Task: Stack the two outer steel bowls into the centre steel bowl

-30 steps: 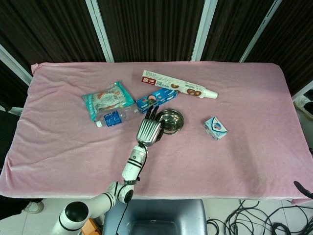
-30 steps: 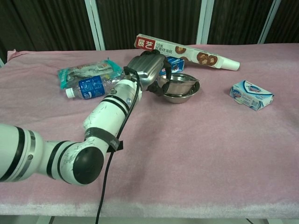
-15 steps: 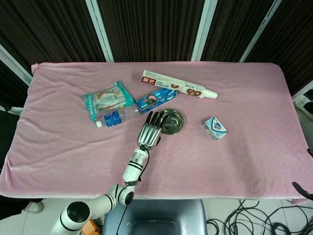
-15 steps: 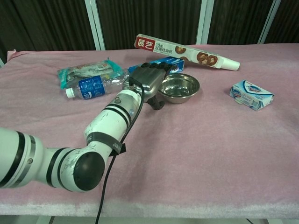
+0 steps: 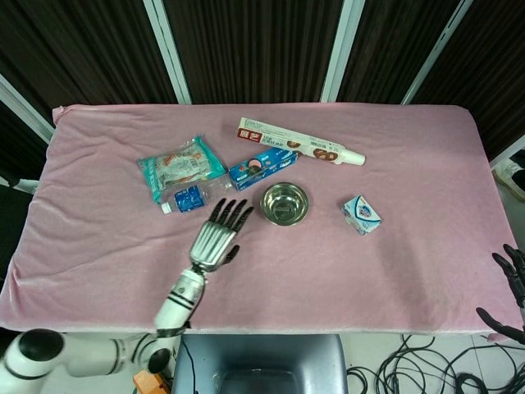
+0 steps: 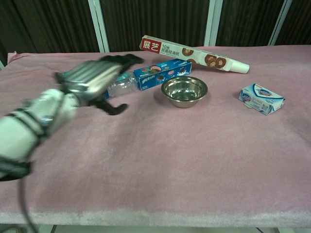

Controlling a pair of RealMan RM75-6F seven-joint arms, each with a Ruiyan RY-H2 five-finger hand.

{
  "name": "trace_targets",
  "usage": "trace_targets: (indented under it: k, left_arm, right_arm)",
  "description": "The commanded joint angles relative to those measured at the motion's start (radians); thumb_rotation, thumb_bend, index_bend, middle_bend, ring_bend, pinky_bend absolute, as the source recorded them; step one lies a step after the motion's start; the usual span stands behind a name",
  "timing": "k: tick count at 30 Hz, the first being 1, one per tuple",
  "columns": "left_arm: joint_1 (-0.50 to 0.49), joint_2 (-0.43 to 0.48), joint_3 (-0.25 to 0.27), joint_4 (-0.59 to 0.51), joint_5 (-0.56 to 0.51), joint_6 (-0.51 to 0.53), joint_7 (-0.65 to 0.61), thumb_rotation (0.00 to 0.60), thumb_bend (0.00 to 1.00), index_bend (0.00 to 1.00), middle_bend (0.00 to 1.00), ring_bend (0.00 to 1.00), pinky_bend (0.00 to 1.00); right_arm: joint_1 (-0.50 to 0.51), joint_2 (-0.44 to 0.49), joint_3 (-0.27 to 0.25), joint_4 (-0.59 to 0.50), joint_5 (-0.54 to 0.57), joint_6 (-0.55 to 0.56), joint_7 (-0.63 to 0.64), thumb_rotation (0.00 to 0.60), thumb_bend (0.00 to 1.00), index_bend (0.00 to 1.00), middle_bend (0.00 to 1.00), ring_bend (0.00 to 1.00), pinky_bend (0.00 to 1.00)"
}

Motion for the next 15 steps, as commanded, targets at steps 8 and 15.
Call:
trace_targets:
  k: [8,15]
  left_arm:
    - [0.567,0.325,0.365,0.136,0.376,0.477,-0.518,0.6,0.34,0.0,0.0,0.0,0.03]
    - [0.633,0.328,0.324,0.219,0.448,0.535,-0.566,0.6,0.34,0.0,0.0,0.0,0.03]
  right_arm:
    - [0.043,-0.019,-0.018,-0.203,-0.031,-0.113,-0.278,0.6,0.29,0.0,0.0,0.0,0.0]
    - [0.044,-0.029,-0.016,-0.254,-0.01,-0.143,-0.354,0.6,0.29,0.0,0.0,0.0,0.0]
